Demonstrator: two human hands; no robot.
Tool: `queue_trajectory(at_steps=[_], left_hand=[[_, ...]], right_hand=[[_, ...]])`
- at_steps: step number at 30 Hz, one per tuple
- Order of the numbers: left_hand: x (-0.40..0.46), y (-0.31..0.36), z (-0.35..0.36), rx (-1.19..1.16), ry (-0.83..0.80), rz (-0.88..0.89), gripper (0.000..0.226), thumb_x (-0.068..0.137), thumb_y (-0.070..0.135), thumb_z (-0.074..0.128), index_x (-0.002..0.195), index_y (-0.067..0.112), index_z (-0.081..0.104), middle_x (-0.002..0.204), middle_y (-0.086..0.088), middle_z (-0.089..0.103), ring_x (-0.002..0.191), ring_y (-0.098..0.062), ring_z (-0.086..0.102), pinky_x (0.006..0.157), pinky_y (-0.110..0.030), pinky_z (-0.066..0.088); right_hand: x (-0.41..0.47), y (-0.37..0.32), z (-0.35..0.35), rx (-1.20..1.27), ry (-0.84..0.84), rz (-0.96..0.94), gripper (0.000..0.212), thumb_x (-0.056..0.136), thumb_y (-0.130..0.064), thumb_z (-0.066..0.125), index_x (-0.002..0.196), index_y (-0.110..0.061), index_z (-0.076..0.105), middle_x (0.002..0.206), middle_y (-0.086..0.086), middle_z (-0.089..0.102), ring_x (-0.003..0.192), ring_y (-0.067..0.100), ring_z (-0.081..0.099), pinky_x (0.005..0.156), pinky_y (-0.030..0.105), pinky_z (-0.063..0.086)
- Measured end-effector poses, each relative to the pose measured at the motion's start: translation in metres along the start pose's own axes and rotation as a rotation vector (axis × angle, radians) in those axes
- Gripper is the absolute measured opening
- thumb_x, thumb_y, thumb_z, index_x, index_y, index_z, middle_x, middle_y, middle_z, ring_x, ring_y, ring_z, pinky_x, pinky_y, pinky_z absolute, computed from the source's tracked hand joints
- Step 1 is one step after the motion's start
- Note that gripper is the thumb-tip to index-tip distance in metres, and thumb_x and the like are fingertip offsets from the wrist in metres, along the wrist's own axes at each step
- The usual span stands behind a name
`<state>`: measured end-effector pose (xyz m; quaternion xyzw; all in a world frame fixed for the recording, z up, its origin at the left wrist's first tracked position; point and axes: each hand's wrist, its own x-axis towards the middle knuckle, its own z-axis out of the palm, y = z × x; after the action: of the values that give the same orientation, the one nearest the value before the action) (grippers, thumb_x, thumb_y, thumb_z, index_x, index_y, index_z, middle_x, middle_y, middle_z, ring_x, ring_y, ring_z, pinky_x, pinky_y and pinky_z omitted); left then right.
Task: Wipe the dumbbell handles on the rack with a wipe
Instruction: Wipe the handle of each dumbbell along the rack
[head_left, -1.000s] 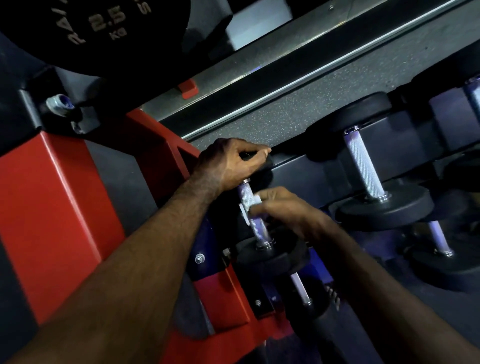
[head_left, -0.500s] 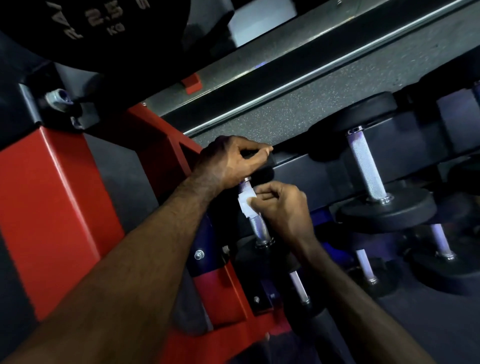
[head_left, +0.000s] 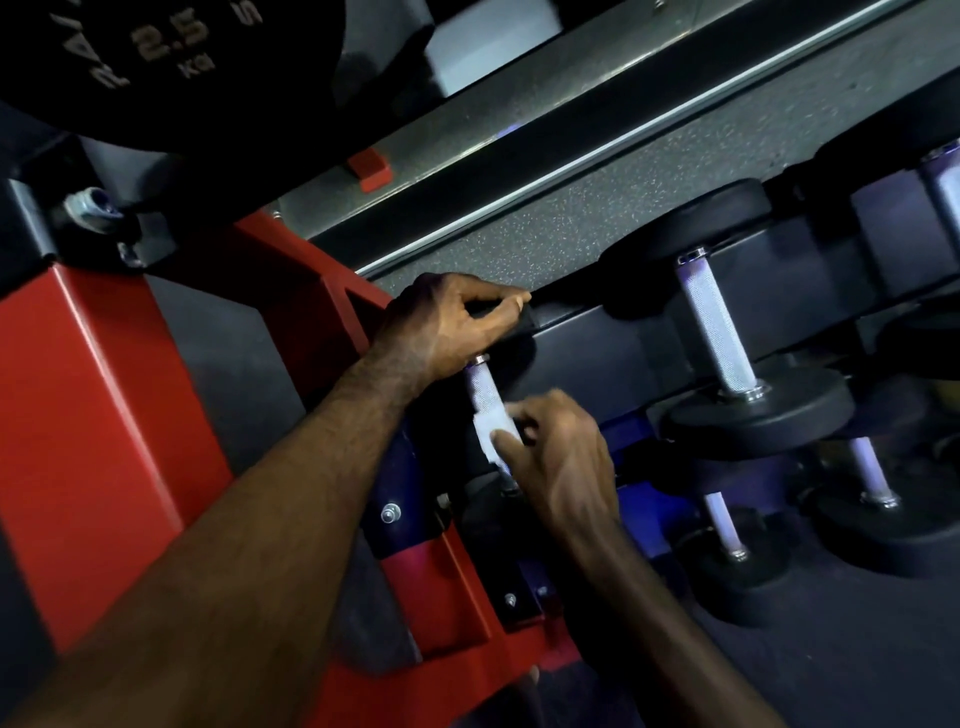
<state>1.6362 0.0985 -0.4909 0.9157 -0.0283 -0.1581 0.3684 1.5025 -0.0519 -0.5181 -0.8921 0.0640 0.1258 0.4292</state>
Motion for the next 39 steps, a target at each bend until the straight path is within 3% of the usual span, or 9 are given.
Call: queue_trajectory(at_steps=[6,9,15,17,20,25,29,33,39], left_hand=[[0.001,-0.002,0.002,0.015,0.002,-0.004,0.037,0.082,0.074,0.056,0.109,0.059,0.076,0.113,0.03,0.076,0.112,0.002,0.071,0.101,-0.038,0.059],[0.003,-0.002,0.003,0.016,0.005,-0.005,0.033,0.082,0.073,0.056,0.108,0.064,0.073,0.113,0.03,0.076,0.112,0.001,0.072,0.1,-0.038,0.059],[0.005,-0.007,0.002,0.019,-0.009,0.0,0.031,0.084,0.073,0.055,0.108,0.065,0.073,0.114,0.032,0.075,0.112,0.001,0.071,0.102,-0.039,0.059],[0.005,-0.007,0.003,0.014,-0.013,0.008,0.031,0.085,0.072,0.055,0.109,0.065,0.073,0.114,0.03,0.075,0.112,0.001,0.071,0.101,-0.039,0.059],[0.005,-0.007,0.002,0.011,-0.013,0.014,0.024,0.086,0.071,0.056,0.103,0.071,0.072,0.114,0.03,0.075,0.113,0.0,0.071,0.101,-0.04,0.058],[0.005,-0.008,0.001,0.03,0.004,0.028,0.023,0.087,0.071,0.055,0.103,0.071,0.071,0.114,0.031,0.075,0.114,0.001,0.071,0.103,-0.039,0.057],[0.003,-0.005,0.0,0.064,-0.003,0.03,0.032,0.086,0.071,0.054,0.111,0.065,0.072,0.114,0.029,0.076,0.112,0.0,0.071,0.101,-0.039,0.058],[0.002,-0.003,-0.001,0.064,0.006,0.016,0.035,0.085,0.074,0.054,0.112,0.063,0.073,0.114,0.03,0.075,0.111,0.001,0.071,0.101,-0.037,0.058],[0.001,-0.004,0.0,0.057,0.0,0.01,0.037,0.085,0.072,0.054,0.114,0.061,0.074,0.113,0.026,0.076,0.108,0.002,0.072,0.099,-0.036,0.059]], right_hand=[[0.025,-0.011,-0.005,0.154,-0.086,0.015,0.023,0.08,-0.034,0.061,0.065,-0.017,0.055,0.061,0.004,0.049,0.064,0.02,0.05,0.059,0.038,0.04],[0.041,-0.009,-0.005,0.176,-0.177,0.066,0.014,0.082,-0.022,0.059,0.076,-0.01,0.063,0.065,0.007,0.056,0.07,0.031,0.055,0.062,0.037,0.047],[0.049,-0.011,-0.008,0.454,-0.663,0.319,0.02,0.076,-0.016,0.085,0.077,-0.009,0.067,0.066,0.005,0.062,0.06,0.015,0.054,0.053,0.021,0.042],[0.068,-0.024,0.007,0.574,-0.629,0.376,0.034,0.066,-0.023,0.092,0.081,-0.004,0.069,0.067,0.01,0.065,0.062,0.018,0.059,0.059,0.027,0.046],[0.072,-0.03,0.023,0.602,-0.543,0.372,0.017,0.073,-0.005,0.082,0.079,-0.002,0.066,0.063,0.012,0.063,0.052,0.018,0.058,0.054,0.028,0.047],[0.054,-0.009,0.018,0.719,-0.598,0.414,0.009,0.08,0.011,0.071,0.087,0.006,0.068,0.079,0.022,0.063,0.073,0.03,0.062,0.074,0.041,0.055],[0.082,-0.021,0.018,0.796,-0.452,0.363,0.036,0.058,0.0,0.083,0.088,0.015,0.07,0.077,0.03,0.068,0.072,0.036,0.067,0.081,0.059,0.06],[0.064,0.006,0.011,0.631,-0.524,0.369,0.042,0.065,-0.018,0.096,0.082,0.008,0.067,0.07,0.018,0.065,0.065,0.026,0.058,0.063,0.038,0.05],[0.073,-0.002,0.005,0.771,-0.547,0.277,0.041,0.075,-0.009,0.092,0.101,0.012,0.069,0.084,0.014,0.071,0.077,0.023,0.065,0.074,0.037,0.053]])
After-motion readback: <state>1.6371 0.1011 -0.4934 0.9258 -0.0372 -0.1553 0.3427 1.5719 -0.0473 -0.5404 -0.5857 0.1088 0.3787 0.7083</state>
